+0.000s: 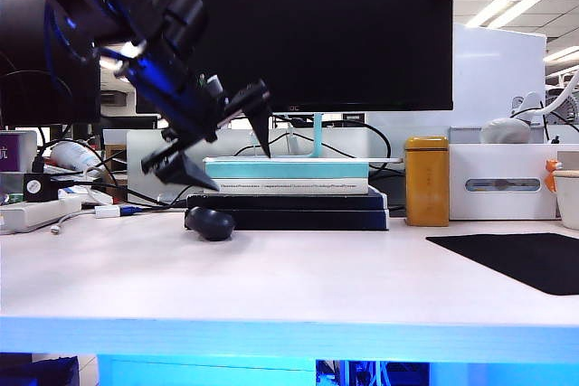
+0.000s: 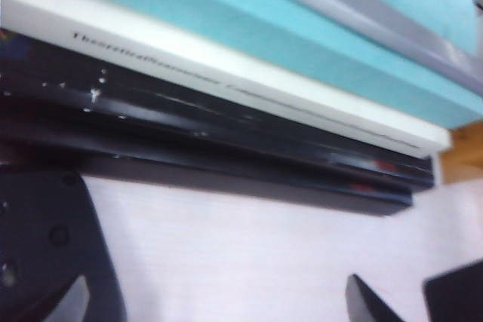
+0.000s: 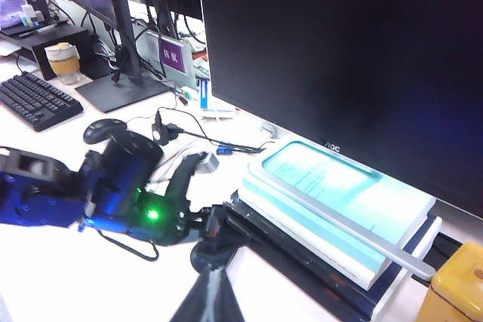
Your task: Place the black mouse on the black mouse pad.
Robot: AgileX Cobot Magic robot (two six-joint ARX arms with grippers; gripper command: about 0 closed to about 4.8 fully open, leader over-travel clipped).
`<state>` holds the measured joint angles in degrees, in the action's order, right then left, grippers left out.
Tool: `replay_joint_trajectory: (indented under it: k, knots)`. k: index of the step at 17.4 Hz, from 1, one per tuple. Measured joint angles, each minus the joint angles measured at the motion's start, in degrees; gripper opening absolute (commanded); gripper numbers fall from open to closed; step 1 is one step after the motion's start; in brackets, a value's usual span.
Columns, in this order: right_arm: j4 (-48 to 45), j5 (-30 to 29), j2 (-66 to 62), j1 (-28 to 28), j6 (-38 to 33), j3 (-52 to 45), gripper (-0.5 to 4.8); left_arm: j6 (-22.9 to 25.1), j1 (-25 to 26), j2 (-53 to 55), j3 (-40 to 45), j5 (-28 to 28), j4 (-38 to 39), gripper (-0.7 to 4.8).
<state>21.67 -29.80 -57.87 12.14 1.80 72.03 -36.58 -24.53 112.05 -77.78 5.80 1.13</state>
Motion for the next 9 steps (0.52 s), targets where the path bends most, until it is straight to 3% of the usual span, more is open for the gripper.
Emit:
replay_joint_trajectory:
  k: [4, 7, 9]
  knots:
    - [0.1, 0.0, 0.0, 0.0, 0.0, 0.0, -0.01, -0.3, 0.0, 1.8, 0.1, -1.2, 2.7, 4.79]
    - [0.1, 0.0, 0.0, 0.0, 0.0, 0.0, -0.01, 3.4, 0.4, 1.7, -0.2, -3.9, 11.6, 4.79]
    - [0.0, 0.0, 0.0, 0.0, 0.0, 0.0, -0.01, 4.3, 0.7, 1.8, 0.2, -4.5, 13.4, 4.79]
